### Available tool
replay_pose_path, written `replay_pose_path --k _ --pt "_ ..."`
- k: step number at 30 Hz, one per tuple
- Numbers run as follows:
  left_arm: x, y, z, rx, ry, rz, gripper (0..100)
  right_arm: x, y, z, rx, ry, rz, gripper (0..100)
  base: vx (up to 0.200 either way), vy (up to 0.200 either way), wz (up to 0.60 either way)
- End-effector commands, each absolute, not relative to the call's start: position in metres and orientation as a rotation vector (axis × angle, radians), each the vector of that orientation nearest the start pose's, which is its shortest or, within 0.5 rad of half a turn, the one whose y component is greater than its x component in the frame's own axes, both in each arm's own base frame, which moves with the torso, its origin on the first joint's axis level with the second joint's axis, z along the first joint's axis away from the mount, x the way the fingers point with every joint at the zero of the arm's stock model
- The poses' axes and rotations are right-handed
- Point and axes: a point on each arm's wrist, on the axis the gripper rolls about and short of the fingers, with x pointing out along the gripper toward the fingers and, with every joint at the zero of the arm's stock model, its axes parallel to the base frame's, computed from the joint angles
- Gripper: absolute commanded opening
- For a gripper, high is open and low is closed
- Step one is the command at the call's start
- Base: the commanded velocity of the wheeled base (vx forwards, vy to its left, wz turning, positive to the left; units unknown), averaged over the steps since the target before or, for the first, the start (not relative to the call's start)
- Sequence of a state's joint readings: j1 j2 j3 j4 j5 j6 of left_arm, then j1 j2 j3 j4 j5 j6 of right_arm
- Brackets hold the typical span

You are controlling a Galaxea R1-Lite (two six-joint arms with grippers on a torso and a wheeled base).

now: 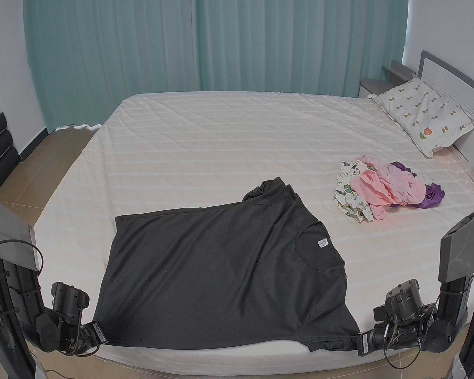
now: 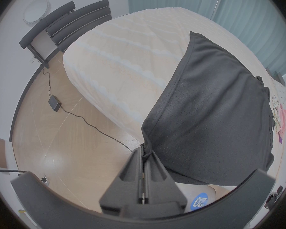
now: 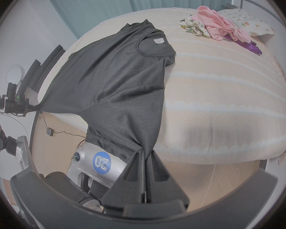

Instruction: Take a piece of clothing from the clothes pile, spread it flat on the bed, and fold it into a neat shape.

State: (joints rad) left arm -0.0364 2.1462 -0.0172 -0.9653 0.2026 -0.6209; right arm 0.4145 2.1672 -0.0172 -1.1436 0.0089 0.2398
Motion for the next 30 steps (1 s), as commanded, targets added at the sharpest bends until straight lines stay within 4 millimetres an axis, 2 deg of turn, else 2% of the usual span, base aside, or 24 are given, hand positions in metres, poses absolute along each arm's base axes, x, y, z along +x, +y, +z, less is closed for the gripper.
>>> replay_pose_path --k 1,7,13,16,21,30 --pt "0.17 -0.002 -0.025 -0.408 1.061 0.487 0 0.171 0.074 -0.024 0.013 1.032 0.261 0 0.0 0.0 0.0" --pt "0.174 0.001 -0.022 -0.427 1.019 0.477 0 0.178 0.073 -0.017 0.041 0.976 0.253 0 0.0 0.0 0.0" --pt "0.184 0.004 -0.01 -0.491 0.895 0.426 0 0.191 0.07 -0.003 0.089 0.88 0.24 0 0.0 0.0 0.0" --pt "0.19 0.004 0.002 -0.516 0.791 0.394 0 0.202 0.073 0.004 0.114 0.82 0.242 0 0.0 0.0 0.0" --pt "0.202 0.004 0.008 -0.529 0.703 0.375 0 0.221 0.082 0.01 0.169 0.757 0.246 0 0.0 0.0 0.0" --pt "0.211 0.008 0.011 -0.534 0.66 0.379 0 0.254 0.094 0.026 0.211 0.622 0.254 0 0.0 0.0 0.0"
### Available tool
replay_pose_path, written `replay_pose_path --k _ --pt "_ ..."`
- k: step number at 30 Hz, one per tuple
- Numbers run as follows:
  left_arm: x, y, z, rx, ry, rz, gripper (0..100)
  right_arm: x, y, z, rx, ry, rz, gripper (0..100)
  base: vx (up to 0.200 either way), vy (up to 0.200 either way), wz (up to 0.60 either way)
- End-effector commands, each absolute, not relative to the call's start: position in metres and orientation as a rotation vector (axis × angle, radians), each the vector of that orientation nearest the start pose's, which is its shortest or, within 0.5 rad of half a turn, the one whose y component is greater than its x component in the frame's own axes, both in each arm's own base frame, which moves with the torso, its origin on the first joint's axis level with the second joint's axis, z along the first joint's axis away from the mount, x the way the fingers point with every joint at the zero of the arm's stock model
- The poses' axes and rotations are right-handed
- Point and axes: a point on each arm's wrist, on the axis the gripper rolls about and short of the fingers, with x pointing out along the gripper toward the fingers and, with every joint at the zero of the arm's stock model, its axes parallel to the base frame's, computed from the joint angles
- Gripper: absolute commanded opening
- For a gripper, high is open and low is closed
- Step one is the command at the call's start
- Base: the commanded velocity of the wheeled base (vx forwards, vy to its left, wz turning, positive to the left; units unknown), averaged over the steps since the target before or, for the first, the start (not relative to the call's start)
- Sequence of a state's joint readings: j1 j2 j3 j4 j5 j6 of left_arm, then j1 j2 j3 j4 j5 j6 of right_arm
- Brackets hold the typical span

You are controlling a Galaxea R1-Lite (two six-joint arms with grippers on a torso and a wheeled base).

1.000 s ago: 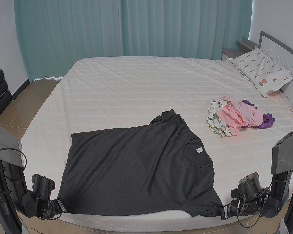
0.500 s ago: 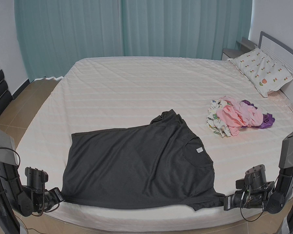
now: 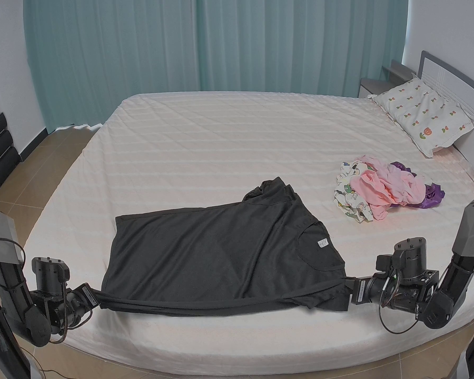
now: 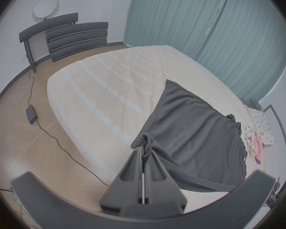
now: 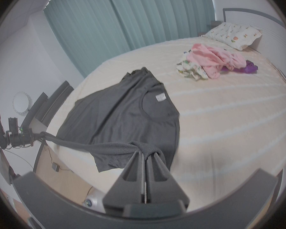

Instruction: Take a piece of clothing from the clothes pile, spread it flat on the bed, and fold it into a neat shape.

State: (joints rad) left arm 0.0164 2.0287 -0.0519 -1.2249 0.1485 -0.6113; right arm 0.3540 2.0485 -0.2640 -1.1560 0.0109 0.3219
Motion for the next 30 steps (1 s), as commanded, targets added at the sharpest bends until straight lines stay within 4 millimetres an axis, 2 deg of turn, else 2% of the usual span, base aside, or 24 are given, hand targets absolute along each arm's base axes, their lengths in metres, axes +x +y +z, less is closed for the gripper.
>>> replay_pose_path --k 1,8,14,20,30 --pt "0.213 0.008 0.012 -0.536 0.638 0.372 0 0.257 0.095 0.028 0.213 0.605 0.254 0 0.0 0.0 0.0" --pt "0.217 0.007 0.014 -0.534 0.61 0.362 0 0.269 0.099 0.036 0.225 0.549 0.259 0 0.0 0.0 0.0" --pt "0.22 0.007 0.013 -0.534 0.609 0.362 0 0.277 0.102 0.035 0.227 0.543 0.259 0 0.0 0.0 0.0" --pt "0.235 0.007 0.01 -0.535 0.587 0.355 0 0.289 0.101 0.027 0.228 0.544 0.235 0 0.0 0.0 0.0" --pt "0.267 0.008 -0.007 -0.538 0.573 0.356 0 0.31 0.107 0.014 0.231 0.536 0.232 0 0.0 0.0 0.0"
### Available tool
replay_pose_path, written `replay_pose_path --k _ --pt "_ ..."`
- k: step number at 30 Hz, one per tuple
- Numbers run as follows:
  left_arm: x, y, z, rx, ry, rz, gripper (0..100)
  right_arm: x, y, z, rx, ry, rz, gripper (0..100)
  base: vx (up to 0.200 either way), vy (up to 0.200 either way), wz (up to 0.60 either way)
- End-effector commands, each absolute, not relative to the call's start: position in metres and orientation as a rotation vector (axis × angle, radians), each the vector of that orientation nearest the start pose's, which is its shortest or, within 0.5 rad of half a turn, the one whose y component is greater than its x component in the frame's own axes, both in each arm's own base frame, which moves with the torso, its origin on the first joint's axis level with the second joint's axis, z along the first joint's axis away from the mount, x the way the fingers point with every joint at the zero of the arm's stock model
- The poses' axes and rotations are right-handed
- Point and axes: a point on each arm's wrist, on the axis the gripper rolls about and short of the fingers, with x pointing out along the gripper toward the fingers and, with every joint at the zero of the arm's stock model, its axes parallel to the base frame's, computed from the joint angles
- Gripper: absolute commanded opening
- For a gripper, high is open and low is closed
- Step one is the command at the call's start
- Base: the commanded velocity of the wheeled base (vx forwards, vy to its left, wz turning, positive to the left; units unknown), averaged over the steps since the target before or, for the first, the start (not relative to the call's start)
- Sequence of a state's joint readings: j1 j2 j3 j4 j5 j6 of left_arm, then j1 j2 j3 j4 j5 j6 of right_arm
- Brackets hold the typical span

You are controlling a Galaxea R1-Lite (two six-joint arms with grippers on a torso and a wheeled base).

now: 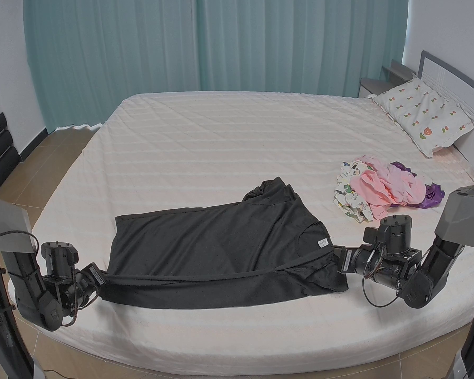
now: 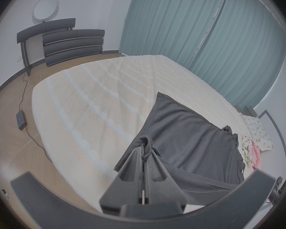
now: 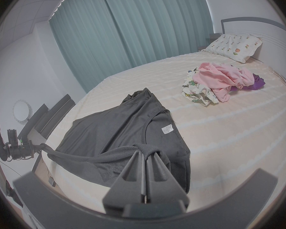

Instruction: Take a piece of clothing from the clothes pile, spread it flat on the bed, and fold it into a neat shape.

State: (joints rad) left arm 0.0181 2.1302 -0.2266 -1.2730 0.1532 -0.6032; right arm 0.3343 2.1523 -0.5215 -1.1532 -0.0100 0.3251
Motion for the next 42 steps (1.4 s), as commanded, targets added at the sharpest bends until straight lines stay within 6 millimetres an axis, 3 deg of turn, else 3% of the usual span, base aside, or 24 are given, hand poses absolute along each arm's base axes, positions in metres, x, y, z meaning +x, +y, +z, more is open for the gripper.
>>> replay_pose_path --k 1,12,29,37,38,42 --pt "0.269 0.008 -0.008 -0.539 0.57 0.356 0 0.31 0.107 0.013 0.231 0.537 0.232 0 0.0 0.0 0.0" --pt "0.291 0.011 -0.03 -0.535 0.565 0.407 0 0.327 0.112 0.0 0.301 0.533 0.177 0 0.0 0.0 0.0" --pt "0.317 0.01 -0.045 -0.622 0.523 0.419 0 0.347 0.108 -0.031 0.398 0.538 0.124 0 0.0 0.0 0.0" --pt "0.321 0.01 -0.047 -0.651 0.512 0.425 0 0.358 0.115 -0.032 0.465 0.495 0.132 0 0.0 0.0 0.0" --pt "0.321 0.01 -0.047 -0.652 0.511 0.425 0 0.359 0.115 -0.032 0.468 0.49 0.134 100 0.0 0.0 0.0" --pt "0.321 0.01 -0.049 -0.654 0.516 0.426 0 0.363 0.117 -0.033 0.474 0.47 0.141 100 0.0 0.0 0.0"
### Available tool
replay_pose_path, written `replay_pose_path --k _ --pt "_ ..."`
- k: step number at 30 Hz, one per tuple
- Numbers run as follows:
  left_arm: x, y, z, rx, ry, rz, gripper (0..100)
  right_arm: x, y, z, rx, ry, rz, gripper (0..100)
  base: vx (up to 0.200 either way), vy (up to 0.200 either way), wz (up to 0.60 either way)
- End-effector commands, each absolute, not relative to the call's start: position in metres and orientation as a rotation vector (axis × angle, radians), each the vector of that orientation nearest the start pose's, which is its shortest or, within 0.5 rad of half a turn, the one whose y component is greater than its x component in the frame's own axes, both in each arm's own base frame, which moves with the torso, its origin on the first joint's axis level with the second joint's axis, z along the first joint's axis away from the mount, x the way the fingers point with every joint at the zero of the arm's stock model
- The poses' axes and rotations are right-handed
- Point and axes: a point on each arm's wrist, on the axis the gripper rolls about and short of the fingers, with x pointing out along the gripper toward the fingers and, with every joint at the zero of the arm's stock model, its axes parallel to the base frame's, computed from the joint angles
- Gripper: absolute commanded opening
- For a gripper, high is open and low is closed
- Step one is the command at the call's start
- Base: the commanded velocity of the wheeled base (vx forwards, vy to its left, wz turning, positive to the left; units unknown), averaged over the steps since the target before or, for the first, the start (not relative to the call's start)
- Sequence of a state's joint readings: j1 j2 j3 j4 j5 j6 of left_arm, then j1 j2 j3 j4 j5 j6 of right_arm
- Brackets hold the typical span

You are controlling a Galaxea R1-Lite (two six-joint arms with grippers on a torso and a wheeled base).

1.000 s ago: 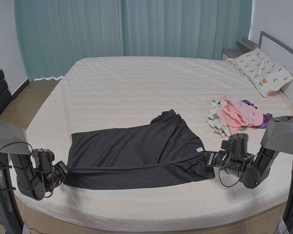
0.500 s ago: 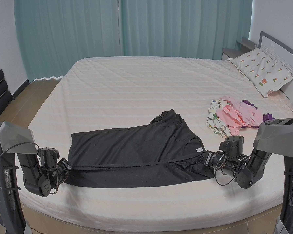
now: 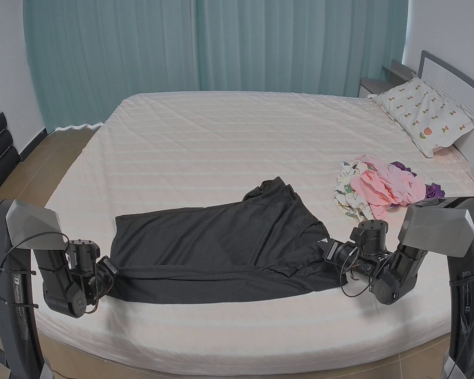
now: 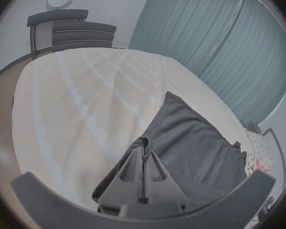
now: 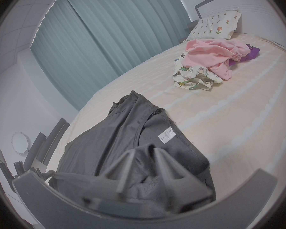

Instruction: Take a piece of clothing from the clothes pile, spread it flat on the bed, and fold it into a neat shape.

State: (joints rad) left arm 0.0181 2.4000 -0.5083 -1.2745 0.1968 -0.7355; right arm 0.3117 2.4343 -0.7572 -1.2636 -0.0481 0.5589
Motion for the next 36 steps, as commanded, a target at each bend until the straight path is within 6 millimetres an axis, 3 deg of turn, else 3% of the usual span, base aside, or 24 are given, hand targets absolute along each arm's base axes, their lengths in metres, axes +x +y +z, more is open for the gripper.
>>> replay_pose_path --k 1,2,9,10,13,21,29,32,36 --pt "0.321 0.01 -0.05 -0.653 0.521 0.426 0 0.363 0.117 -0.033 0.476 0.462 0.145 100 0.0 0.0 0.0" --pt "0.321 0.01 -0.052 -0.652 0.522 0.427 100 0.362 0.117 -0.035 0.477 0.461 0.147 100 0.0 0.0 0.0" --pt "0.32 0.01 -0.049 -0.676 0.513 0.433 100 0.363 0.116 -0.03 0.543 0.447 0.133 100 0.0 0.0 0.0" --pt "0.322 0.012 -0.041 -0.734 0.48 0.436 100 0.364 0.117 -0.019 0.628 0.436 0.125 100 0.0 0.0 0.0" --pt "0.322 0.019 -0.026 -0.803 0.438 0.423 100 0.361 0.121 -0.012 0.708 0.463 0.121 100 0.0 0.0 0.0" --pt "0.324 0.038 -0.002 -0.97 0.345 0.412 100 0.355 0.135 -0.014 0.807 0.514 0.123 100 0.0 0.0 0.0" --pt "0.305 0.03 0.002 -1.021 0.474 0.261 100 0.352 0.138 -0.016 0.805 0.534 0.13 100 0.0 0.0 0.0" --pt "0.296 0.007 0.001 -0.997 0.534 0.215 100 0.352 0.138 -0.018 0.804 0.537 0.128 100 0.0 0.0 0.0" --pt "0.294 0.003 0.004 -0.986 0.524 0.221 100 0.351 0.139 -0.018 0.804 0.538 0.131 100 0.0 0.0 0.0"
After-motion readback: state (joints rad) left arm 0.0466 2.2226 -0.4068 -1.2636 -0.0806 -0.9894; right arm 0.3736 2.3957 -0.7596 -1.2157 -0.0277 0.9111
